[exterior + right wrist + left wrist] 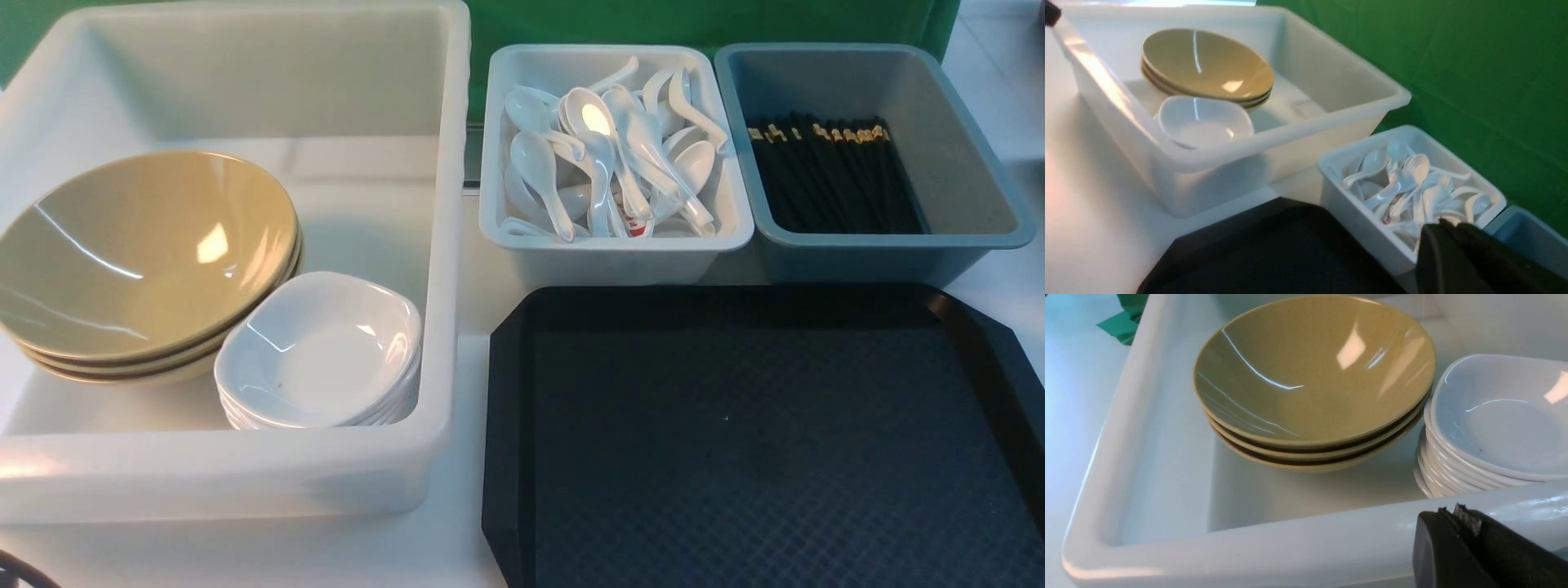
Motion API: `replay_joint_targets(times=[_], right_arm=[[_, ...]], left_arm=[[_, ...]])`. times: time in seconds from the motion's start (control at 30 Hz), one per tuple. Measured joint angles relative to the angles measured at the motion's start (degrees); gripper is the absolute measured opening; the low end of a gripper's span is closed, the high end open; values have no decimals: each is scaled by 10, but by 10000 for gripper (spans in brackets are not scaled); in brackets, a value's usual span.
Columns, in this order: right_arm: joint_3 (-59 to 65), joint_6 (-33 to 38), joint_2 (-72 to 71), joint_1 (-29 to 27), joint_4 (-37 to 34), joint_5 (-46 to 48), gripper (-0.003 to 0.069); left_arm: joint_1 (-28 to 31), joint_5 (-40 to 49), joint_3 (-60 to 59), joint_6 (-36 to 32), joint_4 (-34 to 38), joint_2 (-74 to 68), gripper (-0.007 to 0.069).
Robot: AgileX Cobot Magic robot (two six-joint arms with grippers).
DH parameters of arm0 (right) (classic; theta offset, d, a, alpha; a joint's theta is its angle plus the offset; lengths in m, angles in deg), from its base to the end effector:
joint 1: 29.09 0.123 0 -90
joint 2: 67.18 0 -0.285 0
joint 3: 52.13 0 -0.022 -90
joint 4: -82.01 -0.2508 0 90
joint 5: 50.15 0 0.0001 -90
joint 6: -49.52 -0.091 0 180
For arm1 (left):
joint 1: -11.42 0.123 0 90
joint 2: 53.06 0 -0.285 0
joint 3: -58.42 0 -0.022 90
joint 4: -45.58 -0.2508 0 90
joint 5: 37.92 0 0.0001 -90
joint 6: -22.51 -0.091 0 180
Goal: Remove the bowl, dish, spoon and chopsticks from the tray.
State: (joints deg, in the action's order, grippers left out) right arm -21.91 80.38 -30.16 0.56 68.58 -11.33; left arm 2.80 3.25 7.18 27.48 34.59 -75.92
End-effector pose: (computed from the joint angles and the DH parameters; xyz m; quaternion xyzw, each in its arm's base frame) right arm 0.0647 0.0521 0.3881 -0.3750 0.6999 0.1070 0.5984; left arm 0.0556 0.0031 0.2857 0.0539 0.8395 0.0281 0.5400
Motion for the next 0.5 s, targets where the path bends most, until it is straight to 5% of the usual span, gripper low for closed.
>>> replay_joint_targets(times=[0.5], right_arm=[[0, 0, 0, 0, 1, 33, 78]], left_arm=[[0, 0, 0, 0, 0, 0, -11]])
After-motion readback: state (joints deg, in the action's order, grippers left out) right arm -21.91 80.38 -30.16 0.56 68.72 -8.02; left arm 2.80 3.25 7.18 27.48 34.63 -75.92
